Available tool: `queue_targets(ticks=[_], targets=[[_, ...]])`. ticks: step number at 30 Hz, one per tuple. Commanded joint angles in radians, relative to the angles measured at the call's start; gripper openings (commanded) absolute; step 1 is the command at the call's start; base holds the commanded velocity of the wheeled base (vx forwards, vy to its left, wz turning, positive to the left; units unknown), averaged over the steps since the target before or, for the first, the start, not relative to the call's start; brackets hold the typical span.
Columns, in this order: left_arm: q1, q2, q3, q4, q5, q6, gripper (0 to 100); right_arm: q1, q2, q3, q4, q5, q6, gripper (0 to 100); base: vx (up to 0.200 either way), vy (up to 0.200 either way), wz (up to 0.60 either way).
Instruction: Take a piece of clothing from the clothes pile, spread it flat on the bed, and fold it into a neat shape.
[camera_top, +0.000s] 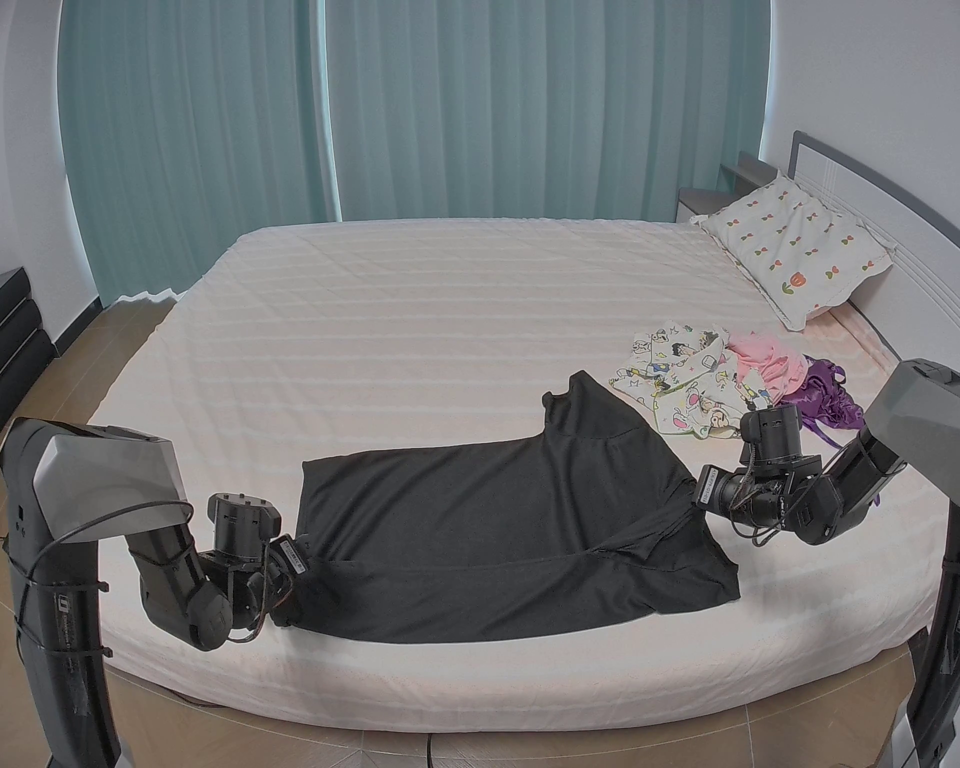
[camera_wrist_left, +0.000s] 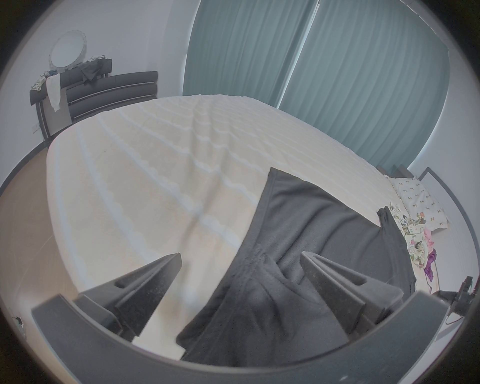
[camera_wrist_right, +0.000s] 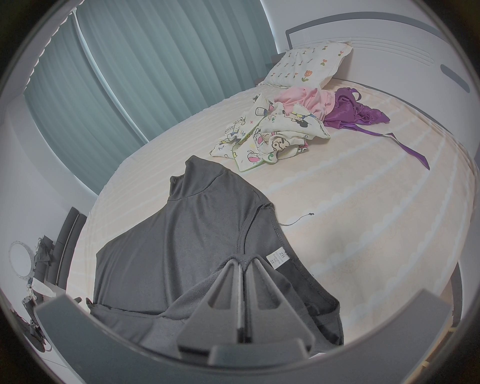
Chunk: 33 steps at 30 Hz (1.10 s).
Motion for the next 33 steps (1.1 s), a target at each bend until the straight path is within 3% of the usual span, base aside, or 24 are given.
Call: queue_targets(ticks=[1,11,17,25,26,33], targets=[[0.027,-0.097,0.072,-0.002,-0.006,-0.003,100,0.006,-0.035,0.024,0.002,0.004,-0.001,0,0.0,0.0,0.0],[0.077,-0.115,0.27,-0.125,-0.11,-0.086,100,0.009,-0.208,0.151,0.065,0.06,-0.002,0,0.0,0.0,0.0],[0.072,-0.107,0.296,-0.129,-0.139,-0.098,100,0.022,-0.294,0.191,0.174,0.12,0.042,0,0.0,0.0,0.0],[0.07,-0.104,0.305,-0.131,-0.172,-0.12,100,0.026,-0.244,0.28,0.169,0.12,0.061,0,0.0,0.0,0.0],[0.07,-0.103,0.305,-0.131,-0.172,-0.121,100,0.026,-0.237,0.283,0.168,0.12,0.061,100,0.0,0.0,0.0],[0.072,-0.1,0.325,-0.131,-0.221,-0.13,100,0.018,-0.207,0.311,0.165,0.112,0.065,100,0.0,0.0,0.0]])
